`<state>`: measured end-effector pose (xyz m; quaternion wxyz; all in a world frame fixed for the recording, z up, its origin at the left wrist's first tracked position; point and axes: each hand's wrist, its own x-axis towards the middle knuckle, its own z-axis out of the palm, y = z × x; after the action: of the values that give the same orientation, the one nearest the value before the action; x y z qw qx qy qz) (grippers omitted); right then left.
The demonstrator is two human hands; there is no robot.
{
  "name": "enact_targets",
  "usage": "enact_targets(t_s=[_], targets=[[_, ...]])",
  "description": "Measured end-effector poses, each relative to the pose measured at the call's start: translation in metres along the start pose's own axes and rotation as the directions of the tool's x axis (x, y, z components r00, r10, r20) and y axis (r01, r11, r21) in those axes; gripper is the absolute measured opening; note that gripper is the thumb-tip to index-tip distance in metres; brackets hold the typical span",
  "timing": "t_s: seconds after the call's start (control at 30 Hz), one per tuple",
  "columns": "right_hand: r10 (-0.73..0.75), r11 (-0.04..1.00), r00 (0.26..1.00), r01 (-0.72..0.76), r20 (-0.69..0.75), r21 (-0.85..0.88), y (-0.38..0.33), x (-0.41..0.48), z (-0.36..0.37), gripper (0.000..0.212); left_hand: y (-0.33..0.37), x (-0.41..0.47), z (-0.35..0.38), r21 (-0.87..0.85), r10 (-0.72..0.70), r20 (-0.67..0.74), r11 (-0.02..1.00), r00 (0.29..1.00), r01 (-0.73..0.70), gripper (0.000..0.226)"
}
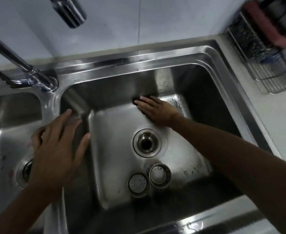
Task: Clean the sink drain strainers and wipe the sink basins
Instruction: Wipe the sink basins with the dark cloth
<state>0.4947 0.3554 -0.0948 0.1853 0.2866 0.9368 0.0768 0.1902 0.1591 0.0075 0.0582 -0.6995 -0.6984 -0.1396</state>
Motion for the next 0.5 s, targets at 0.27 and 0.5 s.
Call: enact_targets(t_s=[0.27, 0.5], targets=[[0.454, 0.888, 0.849, -0.455, 0.272, -0.064, 0.022, -0.091, 0.027, 0.06, -0.004, -0.001, 0.006, 0.053, 0.042, -0.047, 0.998, 0.998, -0.04, 0.056], [0.379, 0.869, 0.759, -0.489, 0.529, 0.079, -0.035, -0.149, 0.008, 0.066, -0.002, -0.001, 0.006, 0.054, 0.042, -0.094, 0.998, 0.995, -0.037, 0.053]])
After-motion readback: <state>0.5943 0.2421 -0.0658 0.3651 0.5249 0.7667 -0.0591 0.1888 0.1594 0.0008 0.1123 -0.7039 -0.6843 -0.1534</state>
